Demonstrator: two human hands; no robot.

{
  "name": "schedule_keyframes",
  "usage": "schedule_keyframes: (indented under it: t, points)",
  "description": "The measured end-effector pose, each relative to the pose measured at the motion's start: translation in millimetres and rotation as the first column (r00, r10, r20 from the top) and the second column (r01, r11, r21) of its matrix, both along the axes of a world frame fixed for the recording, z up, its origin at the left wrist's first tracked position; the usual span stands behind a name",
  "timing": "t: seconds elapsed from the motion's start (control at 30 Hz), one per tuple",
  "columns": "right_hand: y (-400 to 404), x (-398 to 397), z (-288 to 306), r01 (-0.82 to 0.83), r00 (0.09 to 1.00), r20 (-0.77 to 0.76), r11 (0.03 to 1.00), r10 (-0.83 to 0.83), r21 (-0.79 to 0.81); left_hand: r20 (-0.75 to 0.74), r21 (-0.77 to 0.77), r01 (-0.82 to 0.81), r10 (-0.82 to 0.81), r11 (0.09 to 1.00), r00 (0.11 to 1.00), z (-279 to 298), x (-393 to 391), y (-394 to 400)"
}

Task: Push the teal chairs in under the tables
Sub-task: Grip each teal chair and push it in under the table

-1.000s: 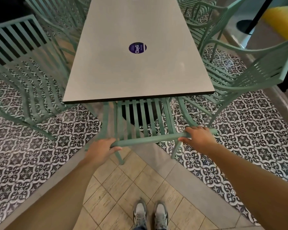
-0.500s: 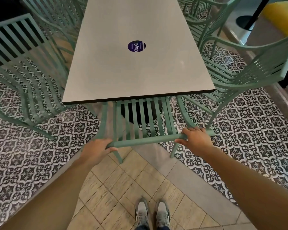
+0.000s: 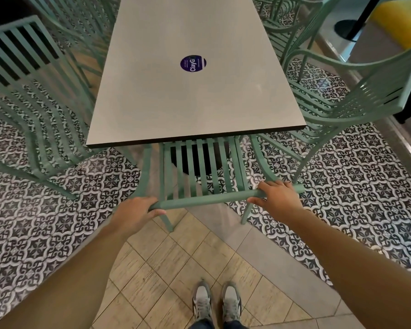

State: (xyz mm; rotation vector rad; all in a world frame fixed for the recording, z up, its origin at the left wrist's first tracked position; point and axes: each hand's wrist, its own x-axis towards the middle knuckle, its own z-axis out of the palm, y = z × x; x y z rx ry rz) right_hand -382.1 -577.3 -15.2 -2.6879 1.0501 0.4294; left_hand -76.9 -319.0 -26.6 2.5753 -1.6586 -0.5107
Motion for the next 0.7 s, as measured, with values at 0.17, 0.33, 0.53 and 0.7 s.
schedule_keyframes:
  t: [0.17, 0.33, 0.53, 0.7]
  points:
    - [0.5, 0.1, 3.1, 0.006, 1.000, 0.004, 1.000, -0.006, 0.017, 0.022, 0.031, -0.006, 0.005, 1.000, 1.000, 2.1, -2.3, -1.1]
    - [1.7, 1.1, 7.0, 0.003, 1.000, -0.006, 1.000, -0.003, 0.013, 0.013, 0.030, -0.020, 0.020, 0.999, 1.000, 3.0, -2.7, -1.0]
    - [3.0, 0.2, 4.6, -0.004, 1.000, -0.020, 1.000, 0.004, 0.010, 0.005, 0.088, -0.001, 0.001, 0.996, 1.000, 7.9, -6.2, -4.4]
    - [13.5, -24.2, 3.2, 0.059, 0.996, 0.071, 0.998, -0.058, -0.010, 0.090, 0.099, 0.142, -0.151, 0.985, 0.985, 33.5, -32.8, -34.9]
